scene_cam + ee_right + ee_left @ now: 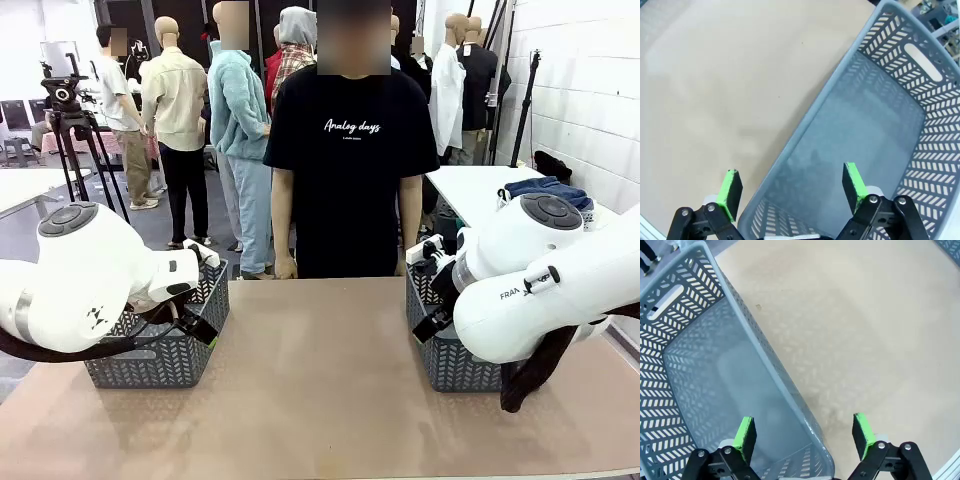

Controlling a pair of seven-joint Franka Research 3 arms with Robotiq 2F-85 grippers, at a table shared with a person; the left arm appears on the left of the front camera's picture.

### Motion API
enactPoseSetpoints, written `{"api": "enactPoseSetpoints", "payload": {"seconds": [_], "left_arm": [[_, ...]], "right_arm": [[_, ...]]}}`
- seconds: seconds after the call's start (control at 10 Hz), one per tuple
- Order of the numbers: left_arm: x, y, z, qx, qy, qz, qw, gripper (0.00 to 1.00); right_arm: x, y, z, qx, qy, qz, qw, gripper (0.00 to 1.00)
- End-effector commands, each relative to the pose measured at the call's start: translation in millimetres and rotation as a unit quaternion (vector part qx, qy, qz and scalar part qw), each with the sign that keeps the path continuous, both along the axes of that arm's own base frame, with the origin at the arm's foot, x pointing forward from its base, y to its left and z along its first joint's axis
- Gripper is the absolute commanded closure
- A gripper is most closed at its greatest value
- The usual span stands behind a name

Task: Sort the tops and bottoms.
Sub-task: Lift clothes from the center of the table with your left hand.

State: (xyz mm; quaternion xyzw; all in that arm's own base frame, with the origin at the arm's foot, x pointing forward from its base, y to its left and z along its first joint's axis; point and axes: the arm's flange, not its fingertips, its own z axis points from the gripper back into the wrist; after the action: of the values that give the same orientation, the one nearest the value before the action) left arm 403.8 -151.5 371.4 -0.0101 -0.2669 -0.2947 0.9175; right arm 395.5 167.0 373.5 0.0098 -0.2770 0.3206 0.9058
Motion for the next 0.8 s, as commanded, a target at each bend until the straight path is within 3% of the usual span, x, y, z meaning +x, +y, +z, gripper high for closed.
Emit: {"api": "enactPoseSetpoints", "payload": {"seconds": [0.0,0.7], "left_arm": [[0.0,0.0,0.0,0.0,0.0,0.0,1.0,0.0],[0.0,0.0,0.0,0.0,0.0,0.0,1.0,0.0]], "right_arm": [[0.0,0.0,0.0,0.0,0.0,0.0,1.0,0.0],[0.0,0.0,0.0,0.0,0.0,0.0,1.0,0.0]]}}
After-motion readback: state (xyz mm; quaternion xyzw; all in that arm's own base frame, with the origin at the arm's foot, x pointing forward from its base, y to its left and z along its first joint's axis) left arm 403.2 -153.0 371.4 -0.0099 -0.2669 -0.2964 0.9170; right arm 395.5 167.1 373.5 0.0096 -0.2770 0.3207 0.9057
